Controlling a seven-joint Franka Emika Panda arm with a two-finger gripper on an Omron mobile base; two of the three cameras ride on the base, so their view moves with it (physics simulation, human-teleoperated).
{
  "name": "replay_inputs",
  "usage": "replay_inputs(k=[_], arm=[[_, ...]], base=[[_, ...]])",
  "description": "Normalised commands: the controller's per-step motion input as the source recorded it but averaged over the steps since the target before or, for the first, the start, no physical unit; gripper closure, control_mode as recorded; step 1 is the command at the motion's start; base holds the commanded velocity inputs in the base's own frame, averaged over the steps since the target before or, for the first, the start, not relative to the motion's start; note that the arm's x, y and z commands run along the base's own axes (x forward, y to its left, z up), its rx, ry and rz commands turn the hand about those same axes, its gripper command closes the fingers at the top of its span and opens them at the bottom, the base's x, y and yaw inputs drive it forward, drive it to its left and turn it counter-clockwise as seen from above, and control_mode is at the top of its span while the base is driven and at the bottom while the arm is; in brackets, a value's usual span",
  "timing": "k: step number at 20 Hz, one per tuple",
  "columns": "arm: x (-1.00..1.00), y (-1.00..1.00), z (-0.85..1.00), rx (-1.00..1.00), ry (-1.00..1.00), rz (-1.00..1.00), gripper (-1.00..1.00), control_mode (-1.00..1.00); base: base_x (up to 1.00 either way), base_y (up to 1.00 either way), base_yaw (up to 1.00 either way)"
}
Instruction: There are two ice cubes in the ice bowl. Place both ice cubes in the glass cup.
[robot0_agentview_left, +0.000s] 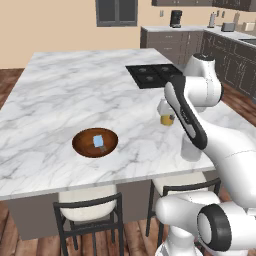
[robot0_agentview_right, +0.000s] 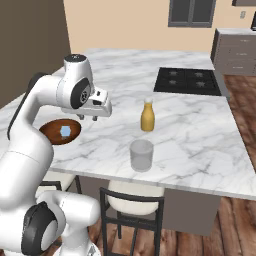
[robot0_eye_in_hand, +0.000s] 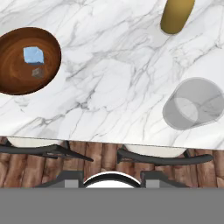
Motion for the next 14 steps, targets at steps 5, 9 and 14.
replay_inputs(k=[5,9,14], arm=[[-0.03,0.00,-0.01,0.00,0.00,0.00,-1.00,-1.00],[-0.16,0.11,-0.04,-0.05,-0.01,0.00,-1.00,-1.00],[-0.04,0.39,-0.07,-0.03,0.00,0.00,-1.00,-1.00]], base=[[0.00,0.00,0.00],[0.00,0.00,0.00],[0.00,0.00,0.00]])
